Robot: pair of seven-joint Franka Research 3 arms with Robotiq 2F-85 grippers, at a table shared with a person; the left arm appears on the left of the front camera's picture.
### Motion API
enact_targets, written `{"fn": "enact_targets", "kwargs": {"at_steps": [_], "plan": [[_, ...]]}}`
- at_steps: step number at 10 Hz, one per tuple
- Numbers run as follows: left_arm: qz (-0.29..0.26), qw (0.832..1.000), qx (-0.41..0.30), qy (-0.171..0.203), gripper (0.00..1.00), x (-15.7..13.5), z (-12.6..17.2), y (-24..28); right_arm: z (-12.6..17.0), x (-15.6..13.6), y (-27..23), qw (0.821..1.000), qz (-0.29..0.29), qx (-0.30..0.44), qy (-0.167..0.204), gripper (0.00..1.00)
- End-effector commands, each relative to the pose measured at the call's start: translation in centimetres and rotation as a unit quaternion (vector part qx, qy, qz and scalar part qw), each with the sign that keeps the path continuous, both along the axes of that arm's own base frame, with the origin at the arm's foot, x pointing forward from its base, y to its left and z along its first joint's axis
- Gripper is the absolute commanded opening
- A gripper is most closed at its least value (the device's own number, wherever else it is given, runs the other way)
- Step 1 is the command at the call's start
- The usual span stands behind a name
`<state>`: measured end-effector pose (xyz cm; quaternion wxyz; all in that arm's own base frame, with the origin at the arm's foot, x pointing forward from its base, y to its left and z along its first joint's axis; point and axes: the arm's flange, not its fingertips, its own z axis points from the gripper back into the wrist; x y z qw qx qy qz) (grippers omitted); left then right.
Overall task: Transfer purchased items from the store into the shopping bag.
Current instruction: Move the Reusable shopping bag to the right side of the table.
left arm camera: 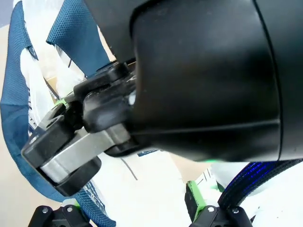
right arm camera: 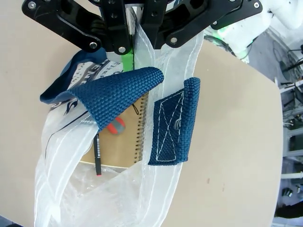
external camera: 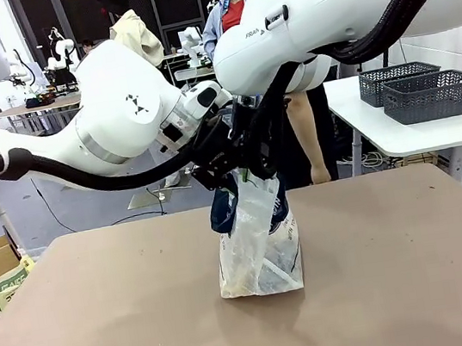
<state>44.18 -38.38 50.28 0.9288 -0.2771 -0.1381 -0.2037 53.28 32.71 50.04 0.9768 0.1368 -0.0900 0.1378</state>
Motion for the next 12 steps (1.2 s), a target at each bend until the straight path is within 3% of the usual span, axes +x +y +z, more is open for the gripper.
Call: {"fn": "enact_targets", "kwargs": {"at_steps": [1,2,7,12], "plan": [[0.011,1.000,0.007,0.011,1.00,-0.6,-0.8,-0.8,0.5,0.4,0.8,1.000,-0.008,0.000,0.003,0.00],[0.012,1.000,0.007,0.014,1.00,-0.7,-1.0,-1.0,0.5,0.4,0.8,1.000,-0.009,0.002,0.004,0.00],[0.051,0.999,0.000,-0.012,0.01,-0.9,-0.2,-0.4,0.4,0.5,0.6,1.000,-0.007,0.011,0.006,0.00],[0.056,0.998,-0.023,-0.015,0.00,-1.0,0.1,0.5,-1.1,0.2,-3.3,0.991,-0.057,0.112,0.056,0.00]]}}
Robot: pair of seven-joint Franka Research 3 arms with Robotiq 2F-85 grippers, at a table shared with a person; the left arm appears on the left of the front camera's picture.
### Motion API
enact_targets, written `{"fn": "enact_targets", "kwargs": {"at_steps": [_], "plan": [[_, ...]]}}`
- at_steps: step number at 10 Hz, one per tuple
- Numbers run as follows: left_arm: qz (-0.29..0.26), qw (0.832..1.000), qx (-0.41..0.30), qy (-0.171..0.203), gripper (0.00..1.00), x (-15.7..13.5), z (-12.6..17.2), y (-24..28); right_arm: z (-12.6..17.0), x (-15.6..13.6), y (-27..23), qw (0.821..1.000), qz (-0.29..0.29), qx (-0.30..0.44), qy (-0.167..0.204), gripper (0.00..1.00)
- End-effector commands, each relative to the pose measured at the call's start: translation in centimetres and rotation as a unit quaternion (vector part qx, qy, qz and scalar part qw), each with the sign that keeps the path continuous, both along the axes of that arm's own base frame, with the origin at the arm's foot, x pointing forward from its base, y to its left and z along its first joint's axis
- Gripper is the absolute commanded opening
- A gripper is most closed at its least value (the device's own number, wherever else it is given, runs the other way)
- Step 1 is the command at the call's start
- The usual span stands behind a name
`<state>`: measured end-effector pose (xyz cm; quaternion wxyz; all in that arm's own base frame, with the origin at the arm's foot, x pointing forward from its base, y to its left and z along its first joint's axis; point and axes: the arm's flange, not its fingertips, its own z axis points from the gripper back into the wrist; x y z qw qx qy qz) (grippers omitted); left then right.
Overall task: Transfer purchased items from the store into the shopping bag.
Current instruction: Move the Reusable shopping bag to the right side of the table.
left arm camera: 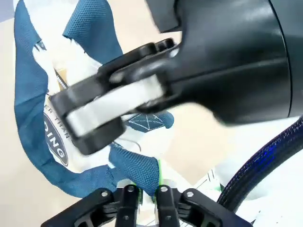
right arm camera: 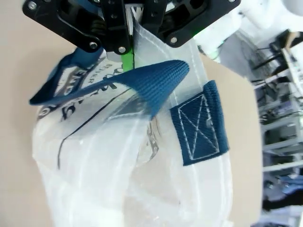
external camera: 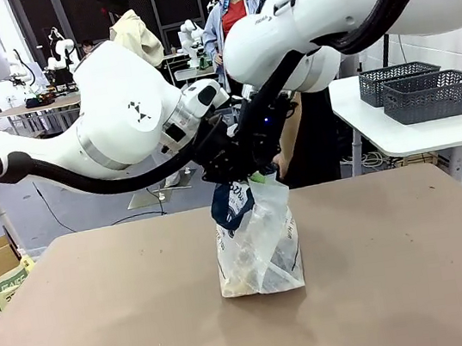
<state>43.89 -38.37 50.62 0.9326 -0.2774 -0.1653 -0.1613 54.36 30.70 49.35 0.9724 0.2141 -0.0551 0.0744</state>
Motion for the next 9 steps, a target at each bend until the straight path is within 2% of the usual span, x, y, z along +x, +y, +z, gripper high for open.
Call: {"fn": "enact_targets", "kwargs": {"at_steps": [1,5,9], "plan": [[0.007,1.000,-0.013,-0.005,0.00,-0.7,-0.3,0.7,-0.6,-1.0,-2.1,0.999,-0.017,0.048,0.001,0.00],[0.015,1.000,0.004,-0.006,0.00,-0.9,0.1,1.9,-0.4,-1.6,-3.6,0.997,-0.023,0.071,-0.006,0.00],[0.020,1.000,0.003,-0.018,0.00,-0.9,0.9,2.3,-0.3,-1.7,-3.2,0.997,-0.029,0.067,0.003,0.00]]}}
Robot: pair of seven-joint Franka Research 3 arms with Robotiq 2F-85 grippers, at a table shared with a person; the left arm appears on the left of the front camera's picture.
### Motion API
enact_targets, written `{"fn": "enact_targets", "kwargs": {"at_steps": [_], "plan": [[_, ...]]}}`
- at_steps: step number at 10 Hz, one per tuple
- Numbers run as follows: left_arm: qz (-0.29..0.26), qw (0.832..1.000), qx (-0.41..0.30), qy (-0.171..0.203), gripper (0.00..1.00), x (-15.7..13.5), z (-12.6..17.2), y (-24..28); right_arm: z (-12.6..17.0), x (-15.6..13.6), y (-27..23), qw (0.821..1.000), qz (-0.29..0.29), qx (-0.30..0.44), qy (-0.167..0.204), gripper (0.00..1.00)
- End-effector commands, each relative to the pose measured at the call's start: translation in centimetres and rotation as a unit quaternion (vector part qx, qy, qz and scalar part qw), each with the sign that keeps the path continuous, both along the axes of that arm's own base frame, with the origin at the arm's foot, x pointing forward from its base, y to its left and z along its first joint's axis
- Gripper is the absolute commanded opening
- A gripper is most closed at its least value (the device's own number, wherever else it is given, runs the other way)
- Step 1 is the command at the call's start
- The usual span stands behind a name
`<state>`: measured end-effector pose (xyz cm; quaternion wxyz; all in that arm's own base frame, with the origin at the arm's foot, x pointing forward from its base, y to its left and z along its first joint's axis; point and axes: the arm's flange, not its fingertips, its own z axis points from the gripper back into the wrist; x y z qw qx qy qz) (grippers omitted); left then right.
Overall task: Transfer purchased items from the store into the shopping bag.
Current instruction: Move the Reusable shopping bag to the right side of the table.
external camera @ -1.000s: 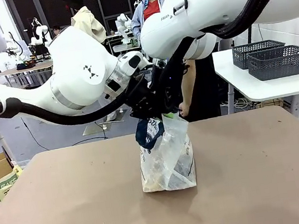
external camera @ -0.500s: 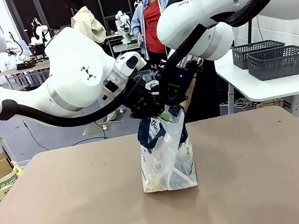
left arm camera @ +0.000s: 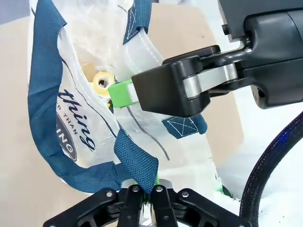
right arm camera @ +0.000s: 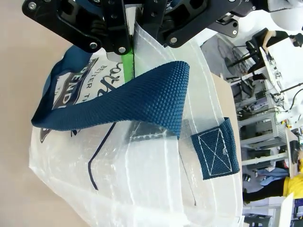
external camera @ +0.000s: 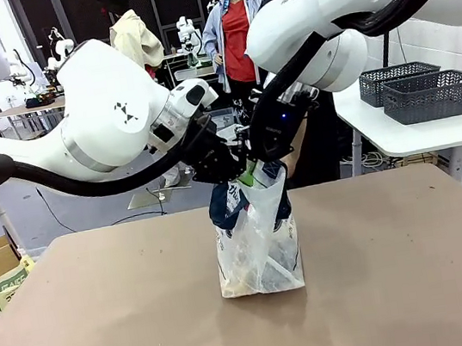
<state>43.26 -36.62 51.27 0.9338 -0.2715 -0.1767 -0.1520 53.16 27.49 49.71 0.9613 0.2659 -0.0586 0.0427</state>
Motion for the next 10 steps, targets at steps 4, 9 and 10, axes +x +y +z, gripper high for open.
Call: {"fn": "enact_targets", "kwargs": {"at_steps": [4,9,10], "plan": [[-0.016,0.999,-0.018,-0.029,0.36,-0.2,0.5,0.4,-0.9,-0.3,0.4,1.000,-0.015,0.015,0.003,0.00],[-0.011,0.998,-0.055,-0.022,1.00,0.1,0.3,-0.5,-1.3,-0.4,1.0,0.999,-0.028,0.016,0.013,0.00],[-0.002,0.998,-0.066,-0.009,1.00,0.1,0.3,-0.8,-1.4,-0.4,1.0,0.999,-0.028,0.016,0.013,0.00]]}}
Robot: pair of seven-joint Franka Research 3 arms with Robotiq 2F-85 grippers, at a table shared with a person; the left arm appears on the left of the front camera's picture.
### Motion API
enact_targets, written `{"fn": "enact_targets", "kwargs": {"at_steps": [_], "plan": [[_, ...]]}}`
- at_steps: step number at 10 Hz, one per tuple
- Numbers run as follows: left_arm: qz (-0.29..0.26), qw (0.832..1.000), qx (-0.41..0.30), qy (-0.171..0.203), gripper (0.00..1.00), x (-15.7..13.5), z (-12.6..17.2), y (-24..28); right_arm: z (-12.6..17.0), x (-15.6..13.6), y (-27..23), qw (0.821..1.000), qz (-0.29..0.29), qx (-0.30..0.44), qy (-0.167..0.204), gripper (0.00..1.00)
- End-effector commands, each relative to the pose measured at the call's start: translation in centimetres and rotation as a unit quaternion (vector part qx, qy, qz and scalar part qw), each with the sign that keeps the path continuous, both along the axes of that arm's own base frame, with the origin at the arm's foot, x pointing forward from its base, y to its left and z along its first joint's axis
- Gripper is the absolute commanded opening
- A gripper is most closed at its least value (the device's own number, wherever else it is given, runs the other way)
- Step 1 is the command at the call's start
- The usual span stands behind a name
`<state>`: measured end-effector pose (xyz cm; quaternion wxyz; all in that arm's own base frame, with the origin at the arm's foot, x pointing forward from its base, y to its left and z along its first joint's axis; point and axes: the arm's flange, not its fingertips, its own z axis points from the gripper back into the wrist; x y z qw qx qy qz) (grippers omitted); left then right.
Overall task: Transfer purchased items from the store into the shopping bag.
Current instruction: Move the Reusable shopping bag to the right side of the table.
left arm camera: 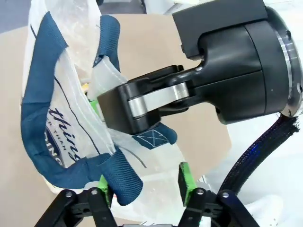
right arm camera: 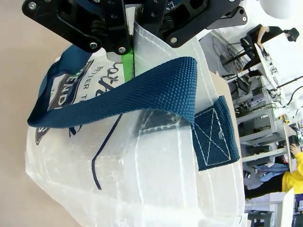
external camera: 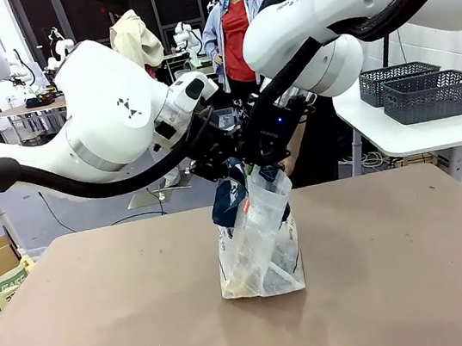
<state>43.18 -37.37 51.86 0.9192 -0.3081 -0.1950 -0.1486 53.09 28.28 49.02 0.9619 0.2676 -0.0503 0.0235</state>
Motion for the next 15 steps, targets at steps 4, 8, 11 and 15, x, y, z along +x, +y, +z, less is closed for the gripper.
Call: {"fn": "enact_targets", "kwargs": {"at_steps": [4,8,11,15], "plan": [[0.003,1.000,-0.016,0.016,1.00,0.1,-0.2,-1.6,-0.8,-0.5,0.6,1.000,-0.022,0.013,-0.001,0.00],[-0.001,1.000,0.013,0.021,1.00,0.1,-0.7,-2.8,-0.3,-0.7,1.1,0.997,-0.064,0.028,0.022,0.00],[-0.001,0.999,0.032,0.032,1.00,0.1,-0.9,-3.6,0.1,-1.0,1.5,0.997,-0.067,0.020,0.018,0.00],[-0.007,0.998,0.056,0.040,1.00,0.2,-1.1,-4.1,-0.1,-1.0,1.5,0.998,-0.064,0.018,0.016,0.00]]}}
